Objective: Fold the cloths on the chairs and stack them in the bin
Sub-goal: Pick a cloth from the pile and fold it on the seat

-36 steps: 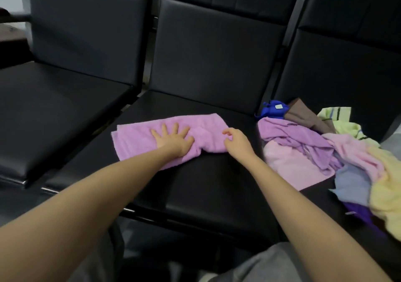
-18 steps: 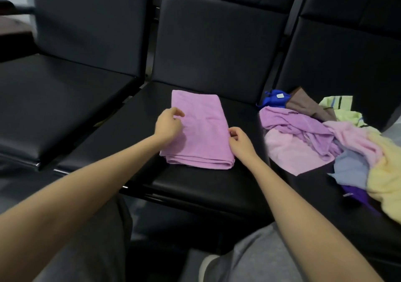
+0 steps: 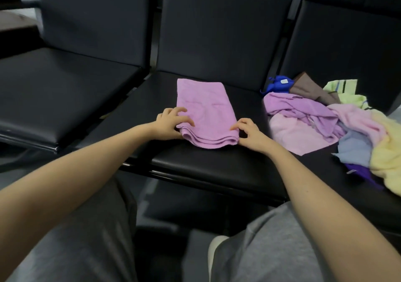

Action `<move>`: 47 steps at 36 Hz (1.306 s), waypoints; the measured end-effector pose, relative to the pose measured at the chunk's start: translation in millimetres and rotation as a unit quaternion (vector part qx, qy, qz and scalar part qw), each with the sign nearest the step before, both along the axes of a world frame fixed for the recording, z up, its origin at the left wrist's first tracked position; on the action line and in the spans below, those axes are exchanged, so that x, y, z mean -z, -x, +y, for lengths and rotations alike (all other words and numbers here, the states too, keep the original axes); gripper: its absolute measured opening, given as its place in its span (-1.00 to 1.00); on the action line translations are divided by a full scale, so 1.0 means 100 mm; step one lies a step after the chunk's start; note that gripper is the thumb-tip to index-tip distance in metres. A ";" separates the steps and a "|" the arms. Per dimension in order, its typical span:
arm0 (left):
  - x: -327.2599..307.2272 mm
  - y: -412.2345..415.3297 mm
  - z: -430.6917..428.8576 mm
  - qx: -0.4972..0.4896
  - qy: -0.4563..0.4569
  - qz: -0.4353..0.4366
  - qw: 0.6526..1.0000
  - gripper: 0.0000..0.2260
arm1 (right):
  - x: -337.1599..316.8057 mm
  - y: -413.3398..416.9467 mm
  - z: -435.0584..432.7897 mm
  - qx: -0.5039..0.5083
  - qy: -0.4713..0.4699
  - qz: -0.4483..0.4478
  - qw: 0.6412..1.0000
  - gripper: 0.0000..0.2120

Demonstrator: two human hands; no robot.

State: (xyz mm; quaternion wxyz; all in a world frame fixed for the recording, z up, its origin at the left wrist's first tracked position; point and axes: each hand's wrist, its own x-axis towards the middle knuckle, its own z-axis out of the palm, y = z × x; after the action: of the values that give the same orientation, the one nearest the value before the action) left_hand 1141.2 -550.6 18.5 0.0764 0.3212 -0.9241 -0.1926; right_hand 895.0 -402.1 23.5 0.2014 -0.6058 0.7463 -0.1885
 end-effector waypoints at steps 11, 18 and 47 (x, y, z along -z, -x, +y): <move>-0.37 -0.24 0.00 0.098 -0.204 0.051 0.973 -0.91 | -0.42 -0.13 0.13 -0.061 -0.118 -0.153 0.979 -0.80; -0.56 -0.34 0.04 0.203 -0.303 -0.021 0.931 -0.79 | -0.64 -0.14 0.17 -0.135 -0.182 -0.256 0.940 -0.89; -0.16 0.38 -0.15 -0.346 -0.061 0.116 0.929 -0.63 | -0.15 -0.45 -0.58 0.307 0.075 -0.160 0.935 -0.73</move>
State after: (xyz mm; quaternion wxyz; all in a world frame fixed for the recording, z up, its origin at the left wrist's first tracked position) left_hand 1103.5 -565.9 35.0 0.2252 0.6001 -0.7269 -0.2466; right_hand 939.8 -460.2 38.3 0.2043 -0.3225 0.8373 -0.3914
